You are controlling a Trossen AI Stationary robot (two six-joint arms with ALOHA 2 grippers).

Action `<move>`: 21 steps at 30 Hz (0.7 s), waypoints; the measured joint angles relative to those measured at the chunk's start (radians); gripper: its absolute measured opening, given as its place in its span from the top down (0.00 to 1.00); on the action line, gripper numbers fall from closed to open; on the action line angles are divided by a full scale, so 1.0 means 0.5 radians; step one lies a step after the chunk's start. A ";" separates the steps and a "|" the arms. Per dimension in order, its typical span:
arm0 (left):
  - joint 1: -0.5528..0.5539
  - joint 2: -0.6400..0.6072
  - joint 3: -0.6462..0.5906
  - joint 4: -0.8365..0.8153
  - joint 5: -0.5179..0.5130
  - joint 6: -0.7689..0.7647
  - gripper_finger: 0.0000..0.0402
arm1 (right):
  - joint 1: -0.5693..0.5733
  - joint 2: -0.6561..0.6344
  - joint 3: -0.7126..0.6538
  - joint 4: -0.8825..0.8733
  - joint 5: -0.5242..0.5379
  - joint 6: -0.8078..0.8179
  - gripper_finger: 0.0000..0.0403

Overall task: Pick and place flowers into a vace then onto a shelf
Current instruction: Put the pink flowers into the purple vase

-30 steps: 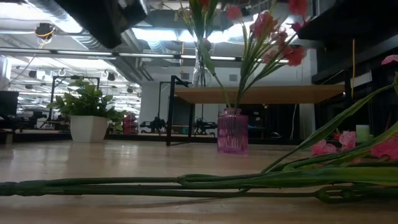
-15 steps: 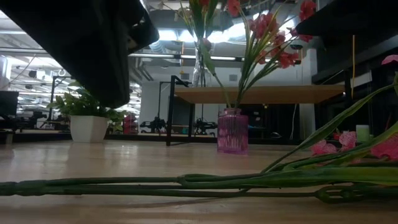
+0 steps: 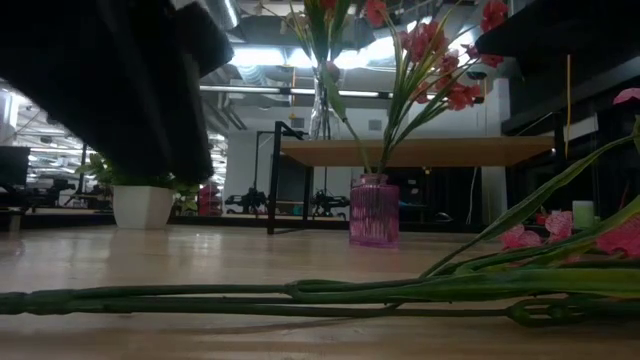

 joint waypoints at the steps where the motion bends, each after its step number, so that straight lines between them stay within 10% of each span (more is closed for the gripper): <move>1: -0.004 0.000 -0.017 0.013 -0.028 -0.004 0.65 | 0.000 0.000 0.000 0.001 0.000 0.000 0.97; 21: 0.055 0.190 -0.041 0.122 0.249 -0.043 0.61 | 0.000 0.000 0.000 0.007 0.000 0.006 0.97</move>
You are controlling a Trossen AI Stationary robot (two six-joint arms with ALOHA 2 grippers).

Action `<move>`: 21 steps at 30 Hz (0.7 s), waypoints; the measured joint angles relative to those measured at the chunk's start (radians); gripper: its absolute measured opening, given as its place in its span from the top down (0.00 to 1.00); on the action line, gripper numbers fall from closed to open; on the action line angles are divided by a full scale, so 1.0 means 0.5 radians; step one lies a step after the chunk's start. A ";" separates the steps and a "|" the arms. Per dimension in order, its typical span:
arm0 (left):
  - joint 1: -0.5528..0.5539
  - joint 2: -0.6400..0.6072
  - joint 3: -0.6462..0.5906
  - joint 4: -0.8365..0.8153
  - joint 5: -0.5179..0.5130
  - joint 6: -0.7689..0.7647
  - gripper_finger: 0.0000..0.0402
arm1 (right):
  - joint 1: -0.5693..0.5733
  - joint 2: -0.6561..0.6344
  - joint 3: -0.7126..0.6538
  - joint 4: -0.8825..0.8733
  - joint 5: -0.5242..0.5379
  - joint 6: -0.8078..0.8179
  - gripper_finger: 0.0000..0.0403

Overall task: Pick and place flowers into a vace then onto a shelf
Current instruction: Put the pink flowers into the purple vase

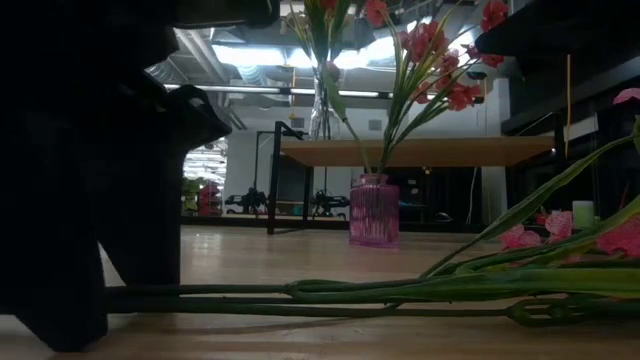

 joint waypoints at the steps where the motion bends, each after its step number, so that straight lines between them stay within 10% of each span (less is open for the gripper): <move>1: 0.006 0.001 0.000 0.000 0.008 0.000 0.62 | 0.000 0.000 0.000 0.000 0.000 0.000 0.97; 13: 0.025 0.008 0.000 -0.077 0.043 -0.213 0.96 | 0.000 0.000 0.000 0.002 0.000 0.002 0.97; 21: -0.005 -0.049 -0.004 -0.215 0.001 -0.306 0.98 | 0.001 0.000 0.000 0.014 0.000 0.000 0.97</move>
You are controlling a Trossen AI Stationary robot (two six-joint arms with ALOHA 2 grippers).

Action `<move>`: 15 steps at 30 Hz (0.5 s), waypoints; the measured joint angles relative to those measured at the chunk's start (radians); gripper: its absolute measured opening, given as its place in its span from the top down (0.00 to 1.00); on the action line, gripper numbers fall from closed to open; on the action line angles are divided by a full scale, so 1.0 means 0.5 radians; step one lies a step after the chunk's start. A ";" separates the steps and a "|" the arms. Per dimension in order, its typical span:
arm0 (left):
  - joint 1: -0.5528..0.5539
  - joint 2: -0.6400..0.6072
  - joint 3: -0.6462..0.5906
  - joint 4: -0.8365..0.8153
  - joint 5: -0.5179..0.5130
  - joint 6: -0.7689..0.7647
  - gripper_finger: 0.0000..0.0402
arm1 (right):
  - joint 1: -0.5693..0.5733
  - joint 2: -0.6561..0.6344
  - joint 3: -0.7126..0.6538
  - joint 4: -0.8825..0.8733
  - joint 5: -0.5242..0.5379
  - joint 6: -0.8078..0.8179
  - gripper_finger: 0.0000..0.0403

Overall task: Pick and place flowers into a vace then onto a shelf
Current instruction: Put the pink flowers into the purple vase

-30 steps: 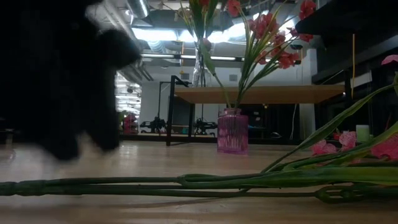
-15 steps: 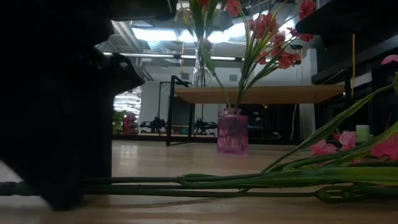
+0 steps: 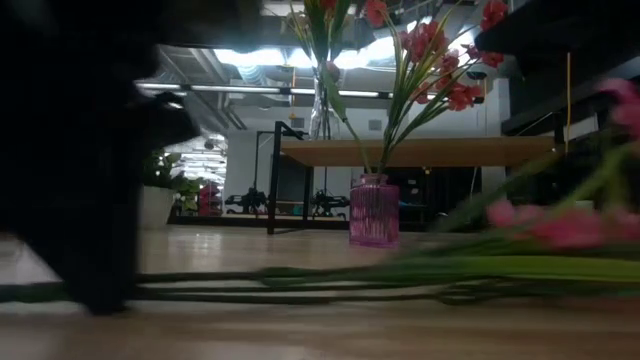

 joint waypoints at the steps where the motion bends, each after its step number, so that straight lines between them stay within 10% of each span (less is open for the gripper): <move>1: -0.010 -0.020 -0.006 -0.051 -0.002 0.000 0.98 | 0.000 0.000 0.000 0.006 0.000 -0.001 0.97; 15: -0.172 -0.239 -0.031 -0.465 -0.135 -0.055 0.99 | 0.002 -0.001 0.000 0.028 -0.001 0.035 0.97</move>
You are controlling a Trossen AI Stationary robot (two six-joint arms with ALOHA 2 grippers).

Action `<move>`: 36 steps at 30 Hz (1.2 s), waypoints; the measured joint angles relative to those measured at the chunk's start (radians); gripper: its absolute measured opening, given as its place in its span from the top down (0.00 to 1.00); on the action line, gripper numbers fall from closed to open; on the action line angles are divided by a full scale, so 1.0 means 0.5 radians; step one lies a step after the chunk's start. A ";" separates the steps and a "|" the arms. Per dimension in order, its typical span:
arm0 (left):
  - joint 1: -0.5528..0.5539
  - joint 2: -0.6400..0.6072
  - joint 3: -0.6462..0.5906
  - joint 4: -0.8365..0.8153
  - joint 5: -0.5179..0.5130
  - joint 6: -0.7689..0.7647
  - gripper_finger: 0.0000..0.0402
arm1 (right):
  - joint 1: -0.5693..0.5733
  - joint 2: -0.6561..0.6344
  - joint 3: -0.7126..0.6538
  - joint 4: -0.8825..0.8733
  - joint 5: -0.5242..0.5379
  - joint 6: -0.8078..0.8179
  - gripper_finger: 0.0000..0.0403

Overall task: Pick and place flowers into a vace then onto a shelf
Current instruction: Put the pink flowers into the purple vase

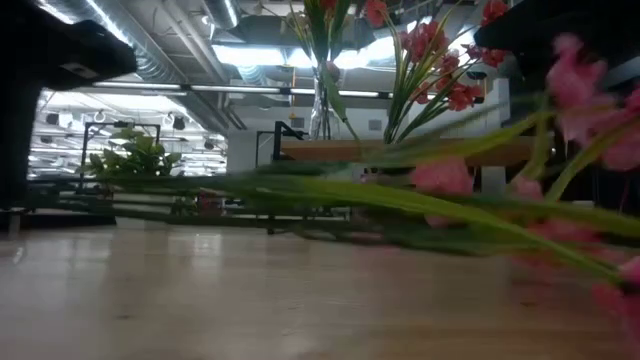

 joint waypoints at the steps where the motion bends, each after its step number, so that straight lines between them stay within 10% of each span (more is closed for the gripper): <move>1: -0.014 -0.026 -0.033 0.015 -0.025 -0.014 0.99 | 0.000 0.000 0.000 0.002 0.000 0.011 0.97; 9: -0.117 -0.463 -0.647 0.596 -0.191 -0.192 0.99 | 0.009 0.000 0.000 0.001 -0.001 0.019 0.97; 22: -0.119 -1.225 -1.765 2.144 -0.696 0.420 0.99 | 0.009 0.000 0.000 0.001 -0.001 0.020 0.97; 36: 0.256 -1.061 -2.088 3.635 -0.633 1.384 0.99 | 0.009 0.000 0.000 0.000 0.000 0.005 0.97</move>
